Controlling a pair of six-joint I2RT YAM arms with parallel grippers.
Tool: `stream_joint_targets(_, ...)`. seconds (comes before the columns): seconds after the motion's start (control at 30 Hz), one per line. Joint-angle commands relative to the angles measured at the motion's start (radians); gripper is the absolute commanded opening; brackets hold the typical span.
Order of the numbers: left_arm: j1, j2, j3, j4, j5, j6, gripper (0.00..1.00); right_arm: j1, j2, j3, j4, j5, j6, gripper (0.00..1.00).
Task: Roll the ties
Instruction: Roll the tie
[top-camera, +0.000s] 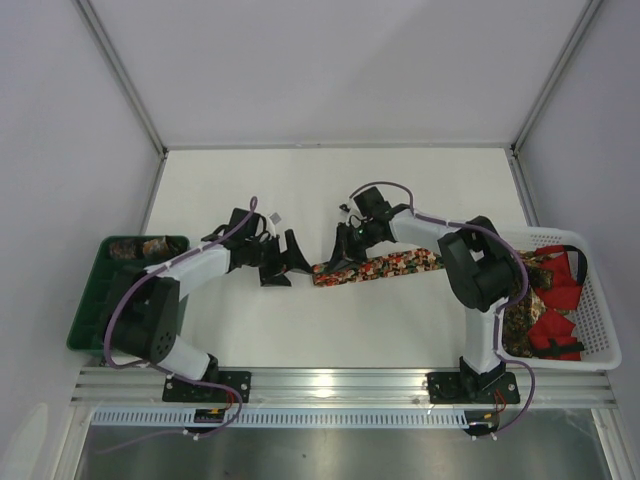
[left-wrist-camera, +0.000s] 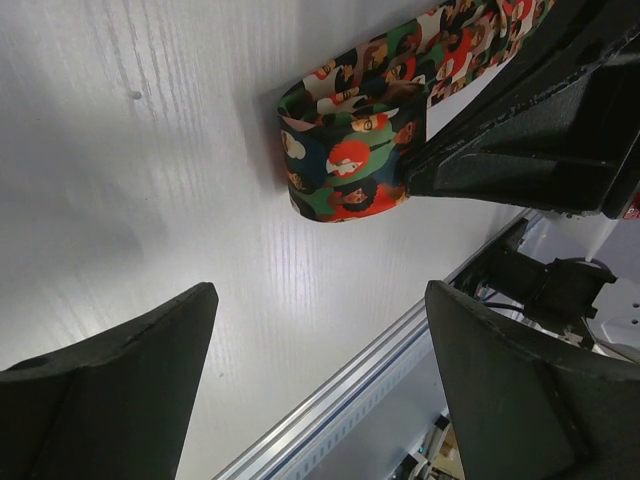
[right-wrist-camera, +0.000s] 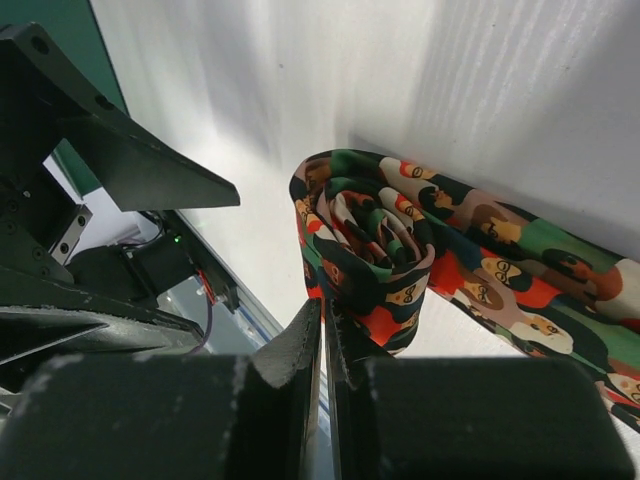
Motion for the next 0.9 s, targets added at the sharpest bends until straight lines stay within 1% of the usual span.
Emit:
stream_joint_targets(0.0,0.004,0.030,-0.010,0.062,0.065,-0.046,0.91,-0.002,0.006,0.025,0.000,0.015,-0.019,0.10)
stream_joint_targets(0.23,0.004,0.133,0.013,0.128,0.140,-0.041,0.87,-0.014,0.020,0.024,-0.002,0.024,-0.032,0.10)
stream_joint_targets(0.47,0.002,0.217,0.060,0.174,0.168,-0.029,0.84,-0.044,0.012,0.011,-0.003,0.021,-0.042,0.10)
stream_joint_targets(0.7,-0.005,0.283,0.076,0.246,0.199,-0.095,0.84,-0.047,0.015,-0.010,0.012,0.016,-0.042,0.09)
stream_joint_targets(0.87,-0.010,0.300,0.079,0.252,0.189,-0.134,0.83,-0.042,0.015,-0.030,0.026,0.016,-0.036,0.09)
